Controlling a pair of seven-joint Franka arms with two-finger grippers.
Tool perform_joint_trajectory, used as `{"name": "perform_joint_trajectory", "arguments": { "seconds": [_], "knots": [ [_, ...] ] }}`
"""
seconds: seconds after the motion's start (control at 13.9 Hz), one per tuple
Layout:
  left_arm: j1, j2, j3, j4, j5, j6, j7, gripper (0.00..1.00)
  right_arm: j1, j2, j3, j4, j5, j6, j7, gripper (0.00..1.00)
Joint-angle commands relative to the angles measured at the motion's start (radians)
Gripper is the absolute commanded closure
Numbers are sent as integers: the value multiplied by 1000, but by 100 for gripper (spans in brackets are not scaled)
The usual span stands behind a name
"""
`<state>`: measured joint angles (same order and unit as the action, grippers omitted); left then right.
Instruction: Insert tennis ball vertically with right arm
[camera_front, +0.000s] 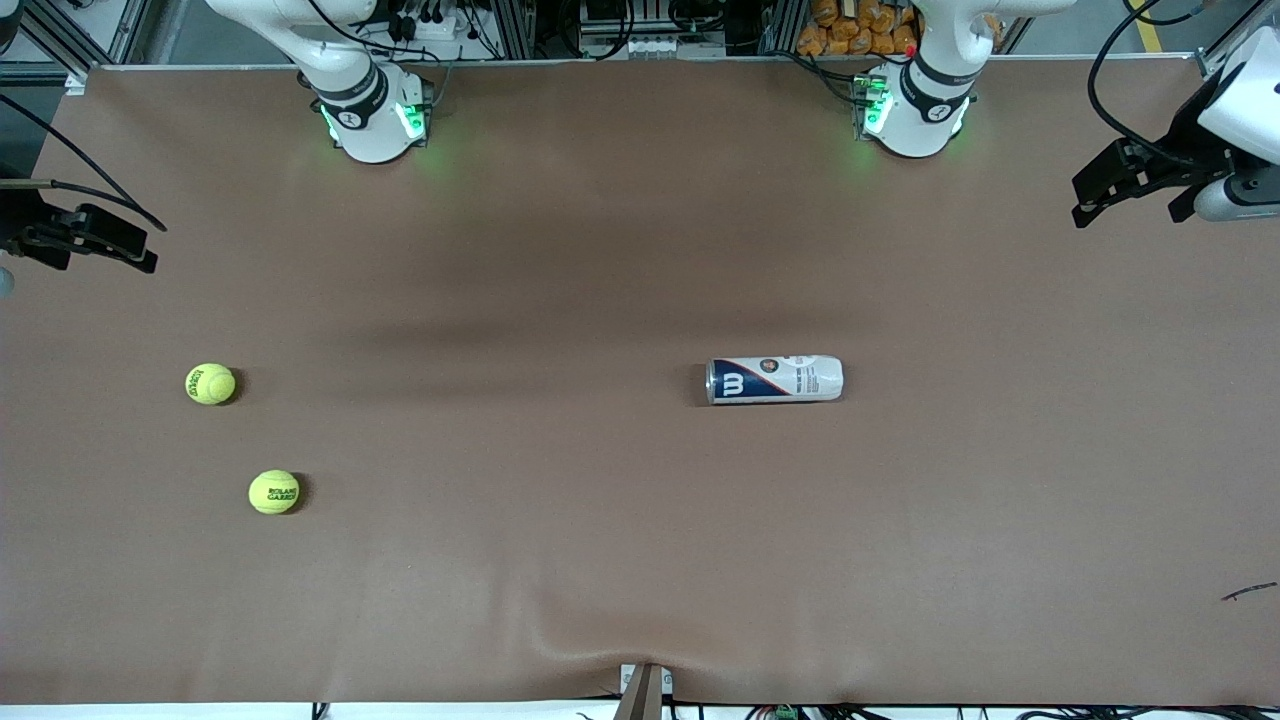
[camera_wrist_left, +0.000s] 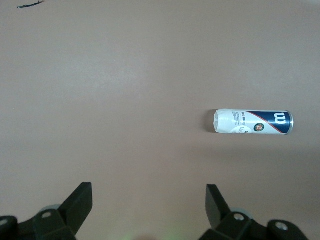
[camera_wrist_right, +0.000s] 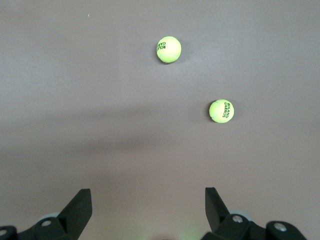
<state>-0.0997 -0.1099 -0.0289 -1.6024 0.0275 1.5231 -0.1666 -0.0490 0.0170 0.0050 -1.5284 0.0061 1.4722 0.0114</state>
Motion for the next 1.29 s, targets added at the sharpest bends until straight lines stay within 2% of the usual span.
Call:
{"name": "perform_joint_trajectory", "arguments": {
  "seconds": [0.0,1.22],
  "knots": [
    [17,10,0,25,-4,-15,2,0,-20,-5,16,2,-17,-6,-10,0],
    [28,18,1,24,-17,-15,4,0,-25,-3,16,-6,-17,-19,-8,0]
  ]
}}
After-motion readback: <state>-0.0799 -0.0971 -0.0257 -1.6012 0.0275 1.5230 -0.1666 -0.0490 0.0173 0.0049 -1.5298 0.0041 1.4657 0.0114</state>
